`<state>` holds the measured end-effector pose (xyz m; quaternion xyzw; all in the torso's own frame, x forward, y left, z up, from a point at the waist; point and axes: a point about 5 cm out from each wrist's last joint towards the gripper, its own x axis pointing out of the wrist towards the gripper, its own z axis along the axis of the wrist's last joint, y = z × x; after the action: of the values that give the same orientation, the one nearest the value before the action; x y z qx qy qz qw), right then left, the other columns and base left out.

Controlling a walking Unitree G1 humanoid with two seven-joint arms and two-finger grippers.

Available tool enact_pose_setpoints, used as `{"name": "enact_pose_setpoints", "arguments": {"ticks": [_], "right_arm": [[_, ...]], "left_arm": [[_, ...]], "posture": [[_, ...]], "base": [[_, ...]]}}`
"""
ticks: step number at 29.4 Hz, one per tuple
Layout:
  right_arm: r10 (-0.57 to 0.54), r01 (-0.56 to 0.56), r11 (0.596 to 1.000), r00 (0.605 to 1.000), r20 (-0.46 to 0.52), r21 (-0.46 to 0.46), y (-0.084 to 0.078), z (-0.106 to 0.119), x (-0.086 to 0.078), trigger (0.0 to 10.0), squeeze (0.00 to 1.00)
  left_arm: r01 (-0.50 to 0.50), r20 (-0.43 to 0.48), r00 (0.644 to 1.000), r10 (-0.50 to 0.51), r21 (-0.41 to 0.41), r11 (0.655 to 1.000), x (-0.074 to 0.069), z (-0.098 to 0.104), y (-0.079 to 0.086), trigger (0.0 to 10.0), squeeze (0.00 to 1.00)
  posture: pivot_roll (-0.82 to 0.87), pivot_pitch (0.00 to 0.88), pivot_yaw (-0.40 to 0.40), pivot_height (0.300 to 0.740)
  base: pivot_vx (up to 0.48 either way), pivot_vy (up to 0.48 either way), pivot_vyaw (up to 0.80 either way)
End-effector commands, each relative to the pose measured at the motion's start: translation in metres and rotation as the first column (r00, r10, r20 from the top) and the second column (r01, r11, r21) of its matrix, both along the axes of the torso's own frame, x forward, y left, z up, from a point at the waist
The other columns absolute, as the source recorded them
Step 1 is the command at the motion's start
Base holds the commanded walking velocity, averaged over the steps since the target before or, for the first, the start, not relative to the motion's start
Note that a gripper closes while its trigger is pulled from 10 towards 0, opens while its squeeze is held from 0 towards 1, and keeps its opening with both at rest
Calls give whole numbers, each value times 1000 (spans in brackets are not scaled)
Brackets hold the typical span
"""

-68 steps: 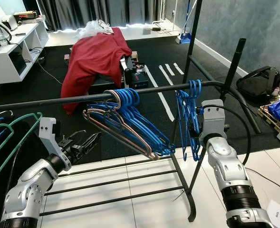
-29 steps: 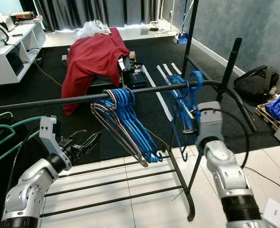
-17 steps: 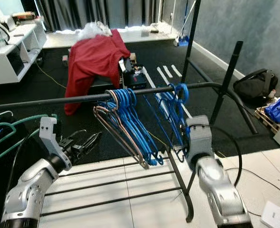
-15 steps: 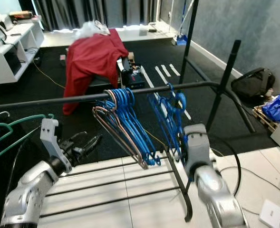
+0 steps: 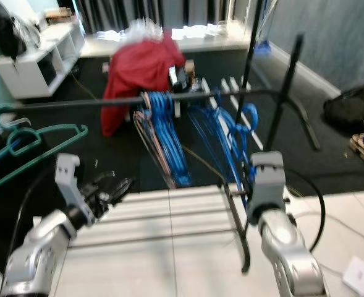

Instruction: Hang hanger

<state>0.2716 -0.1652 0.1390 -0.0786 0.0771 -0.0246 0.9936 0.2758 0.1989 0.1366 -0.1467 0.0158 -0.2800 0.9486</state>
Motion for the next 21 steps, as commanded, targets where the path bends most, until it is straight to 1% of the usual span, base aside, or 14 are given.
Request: {"name": "enact_pose_setpoints", "arguments": {"ticks": [1, 2, 4, 7, 9, 10, 12, 13, 14, 16, 17, 19, 20, 21], "right_arm": [[14, -14, 1000, 1000, 16, 8, 3, 3, 0, 0, 0], [68, -68, 998, 998, 11, 1, 3, 4, 4, 10000, 0], [171, -171, 984, 985, -11, -42, 4, 5, 10, 10000, 0], [207, -208, 976, 978, -24, -60, 5, 4, 13, 10000, 0], [280, -282, 957, 959, -32, -71, 8, 1, 22, 10000, 0], [280, -282, 957, 959, -32, -71, 8, 1, 22, 10000, 0], [357, -358, 933, 934, -23, -34, 13, 0, 31, 10000, 0], [357, -358, 933, 934, -23, -34, 13, 0, 31, 10000, 0], [452, -451, 892, 891, -33, 20, 21, -1, 33, 10000, 0], [452, -451, 892, 891, -33, 20, 21, -1, 33, 10000, 0], [556, -552, 831, 830, -43, 68, 31, -3, 31, 10000, 0], [683, -674, 727, 729, -44, 132, 41, -4, 27, 10000, 0], [683, -674, 727, 729, -44, 132, 41, -4, 27, 10000, 0], [714, -703, 696, 699, -39, 149, 44, -4, 27, 10000, 0]], "left_arm": [[-15, -16, 1000, 15, -3, 1000, -3, -4, 4, 10000, 0], [-55, -12, 998, 55, -22, 998, 0, -3, 7, 10000, 0], [-161, -7, 987, 160, -44, 986, 6, -1, 17, 10000, 0], [-208, -8, 978, 208, -51, 977, 9, -1, 21, 10000, 0], [-358, 12, 934, 358, 27, 933, 17, 0, 35, 10000, 0], [-358, 12, 934, 358, 27, 933, 17, 0, 35, 10000, 0], [-443, 15, 896, 443, 54, 895, 23, -1, 43, 10000, 0], [-443, 15, 896, 443, 54, 895, 23, -1, 43, 10000, 0], [-452, 5, 892, 452, 52, 890, 26, -1, 43, 10000, 0], [-452, 5, 892, 452, 52, 890, 26, -1, 43, 10000, 0], [-448, -3, 893, 449, 55, 892, 29, -2, 42, 10000, 0], [-444, -12, 895, 446, 68, 893, 34, -3, 40, 10000, 0], [-444, -12, 895, 446, 68, 893, 34, -3, 40, 10000, 0], [-446, -16, 894, 448, 74, 892, 37, -3, 40, 10000, 0]], "posture": [[-86, 9, -17, 740], [-82, 7, -19, 740], [-74, 2, -22, 740], [-74, 2, -22, 740], [-58, 0, -28, 740], [-58, 0, -28, 740], [-49, 0, -34, 740], [-49, 0, -34, 740], [-30, 0, -43, 740], [-30, 0, -43, 740], [-26, 0, -45, 740], [4, 0, -64, 740], [4, 0, -64, 740], [15, 0, -68, 740]], "base": [[-480, 0, 0], [-240, 0, 0], [0, 0, 400], [0, 0, 800], [0, 0, 800], [0, 0, 800], [0, 0, 800], [0, 0, 800], [0, 0, 800], [0, 0, 800], [0, 0, 800], [0, 0, 800], [0, 0, 800], [0, 0, 800]]}}
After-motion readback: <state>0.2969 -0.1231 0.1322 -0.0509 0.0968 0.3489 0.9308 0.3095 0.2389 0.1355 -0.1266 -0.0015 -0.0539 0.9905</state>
